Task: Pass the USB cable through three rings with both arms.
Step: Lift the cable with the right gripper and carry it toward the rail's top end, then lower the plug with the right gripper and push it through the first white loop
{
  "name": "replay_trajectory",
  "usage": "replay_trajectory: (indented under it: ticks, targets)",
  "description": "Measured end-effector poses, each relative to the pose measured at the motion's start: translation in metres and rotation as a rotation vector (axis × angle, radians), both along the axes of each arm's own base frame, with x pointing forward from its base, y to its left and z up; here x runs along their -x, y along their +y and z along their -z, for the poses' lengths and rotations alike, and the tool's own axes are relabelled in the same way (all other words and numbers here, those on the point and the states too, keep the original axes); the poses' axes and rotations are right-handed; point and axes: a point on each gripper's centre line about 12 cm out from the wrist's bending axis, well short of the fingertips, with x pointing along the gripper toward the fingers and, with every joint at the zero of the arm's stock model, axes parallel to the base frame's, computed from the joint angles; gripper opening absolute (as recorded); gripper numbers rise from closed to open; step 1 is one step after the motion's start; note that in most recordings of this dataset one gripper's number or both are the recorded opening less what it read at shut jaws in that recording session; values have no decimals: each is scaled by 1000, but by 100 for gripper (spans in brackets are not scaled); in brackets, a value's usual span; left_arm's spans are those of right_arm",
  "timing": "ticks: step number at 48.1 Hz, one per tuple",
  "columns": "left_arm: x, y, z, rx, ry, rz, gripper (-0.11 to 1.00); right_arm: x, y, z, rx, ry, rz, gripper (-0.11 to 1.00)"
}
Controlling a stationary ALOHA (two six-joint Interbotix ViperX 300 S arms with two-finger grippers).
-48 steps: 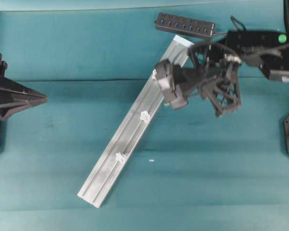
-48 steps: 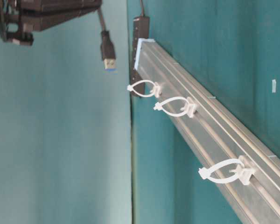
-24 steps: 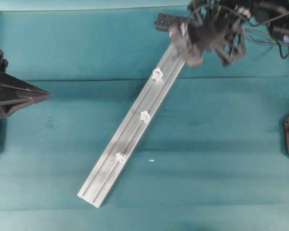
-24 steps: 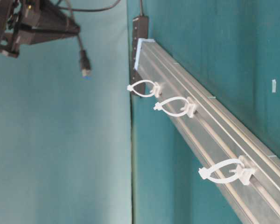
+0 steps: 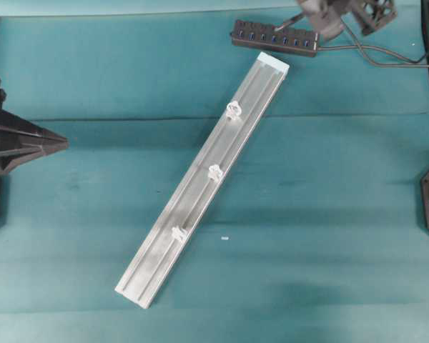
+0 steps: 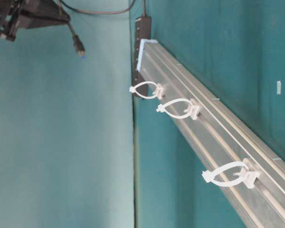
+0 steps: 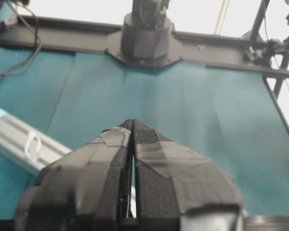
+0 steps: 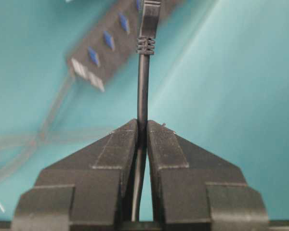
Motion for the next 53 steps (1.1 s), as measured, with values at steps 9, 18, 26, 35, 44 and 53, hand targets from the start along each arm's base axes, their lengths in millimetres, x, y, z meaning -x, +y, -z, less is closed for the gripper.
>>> replay_trajectory:
  ticks: [9,18,26,35,44,53]
  targets:
    - [0,0,4,1,31,-2,-1,3,-10,14,-12,36,-28,11]
    - [0,0,2,1,21,0,-1,-8,-7,35,-62,60,-66,11]
    - [0,0,3,1,23,0,-1,-18,1,36,-63,44,-98,11]
    - [0,0,2,1,20,0,-1,-24,11,42,-92,23,-121,11]
    - [0,0,3,1,25,0,-1,-29,26,54,-163,-13,-180,11]
    - [0,0,3,1,23,0,-1,-35,31,60,-195,-90,-194,11]
